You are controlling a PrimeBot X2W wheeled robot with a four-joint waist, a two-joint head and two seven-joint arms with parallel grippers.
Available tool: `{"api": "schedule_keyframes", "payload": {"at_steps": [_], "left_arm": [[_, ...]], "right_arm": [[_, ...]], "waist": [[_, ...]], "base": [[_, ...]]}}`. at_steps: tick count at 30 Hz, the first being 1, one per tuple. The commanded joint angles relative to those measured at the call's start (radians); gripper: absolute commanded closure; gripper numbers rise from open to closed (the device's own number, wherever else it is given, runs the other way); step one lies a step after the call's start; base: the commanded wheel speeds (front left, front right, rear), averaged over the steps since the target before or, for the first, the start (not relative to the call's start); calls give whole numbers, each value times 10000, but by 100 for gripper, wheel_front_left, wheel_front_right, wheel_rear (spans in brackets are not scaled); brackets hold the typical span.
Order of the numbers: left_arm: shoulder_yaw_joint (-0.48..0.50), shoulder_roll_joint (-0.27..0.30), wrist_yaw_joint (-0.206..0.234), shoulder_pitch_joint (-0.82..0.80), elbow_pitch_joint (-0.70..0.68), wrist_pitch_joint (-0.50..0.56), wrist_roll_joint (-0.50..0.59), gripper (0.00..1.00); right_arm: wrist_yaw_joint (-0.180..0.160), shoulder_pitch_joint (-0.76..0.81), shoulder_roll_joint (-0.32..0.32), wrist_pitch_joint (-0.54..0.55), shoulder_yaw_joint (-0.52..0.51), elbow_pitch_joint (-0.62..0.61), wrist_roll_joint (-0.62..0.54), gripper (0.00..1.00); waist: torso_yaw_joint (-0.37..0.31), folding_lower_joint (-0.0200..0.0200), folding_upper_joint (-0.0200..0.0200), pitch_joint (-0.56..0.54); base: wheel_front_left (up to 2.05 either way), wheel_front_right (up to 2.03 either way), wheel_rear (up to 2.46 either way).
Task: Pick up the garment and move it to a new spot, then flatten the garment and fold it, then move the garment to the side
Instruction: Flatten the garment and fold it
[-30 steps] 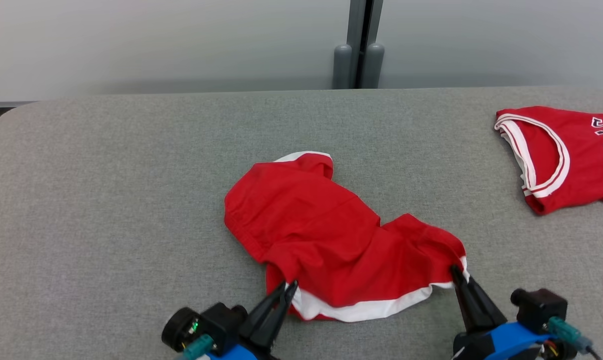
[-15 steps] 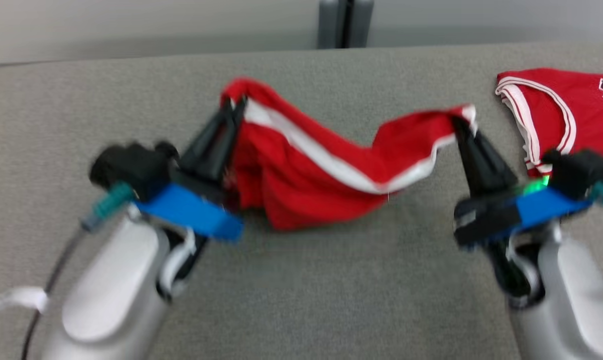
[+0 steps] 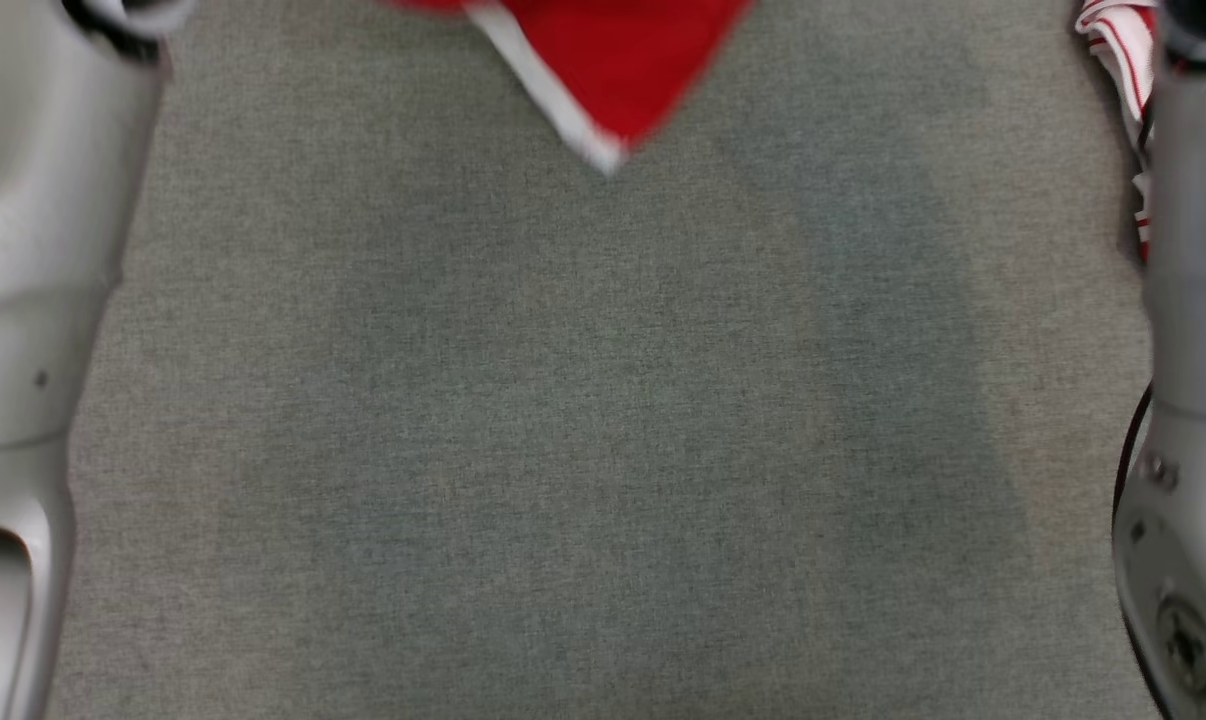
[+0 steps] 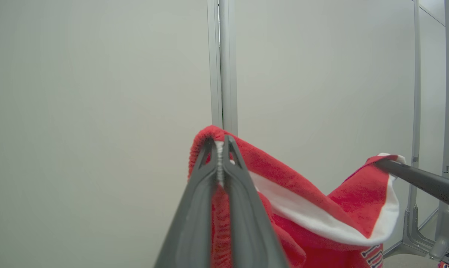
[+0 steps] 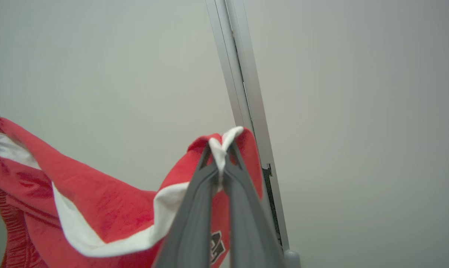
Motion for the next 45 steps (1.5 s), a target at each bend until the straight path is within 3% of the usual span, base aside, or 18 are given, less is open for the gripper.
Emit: {"api": "schedule_keyframes", "payload": {"at_steps": [1,6,11,16,23,34,45], "left_arm": [[-146,-54,-30,-634,295,-185,-240,100],[-858,-50,-34,-2051,1119,-712,-583,100],[-1442,94,-32,-1881,1423,-1067,-1006,100],[-1718,260,-31,-291,1248,-1216,-1417,100],[-1261,303,-3,3467,133,-1231,-1054,100],[-1303,191,131,9088,-1676,-1235,-400,100],[-2032,680,316,11607,-2668,-1102,-319,100]], "right_arm": [[9,-680,26,-120,-110,291,-131,100],[9,-2090,69,-524,-492,1293,-193,100],[9,-1879,55,-819,-321,1957,-244,100],[9,-620,-126,-1129,103,2444,85,100],[9,2280,-626,-1462,801,2502,583,100],[9,7570,-1273,-1085,1124,729,1780,100],[9,11735,-796,320,73,-2439,2226,100]], "waist": [[92,-4,0,155],[55,-4,0,264],[20,-4,0,315],[5,-4,0,220],[78,-4,0,-427],[308,-4,0,-2192],[461,-4,0,-3159]], "base": [[0,0,0],[0,0,0],[0,0,0],[0,0,0],[0,0,0],[0,0,0],[0,0,0]]}}
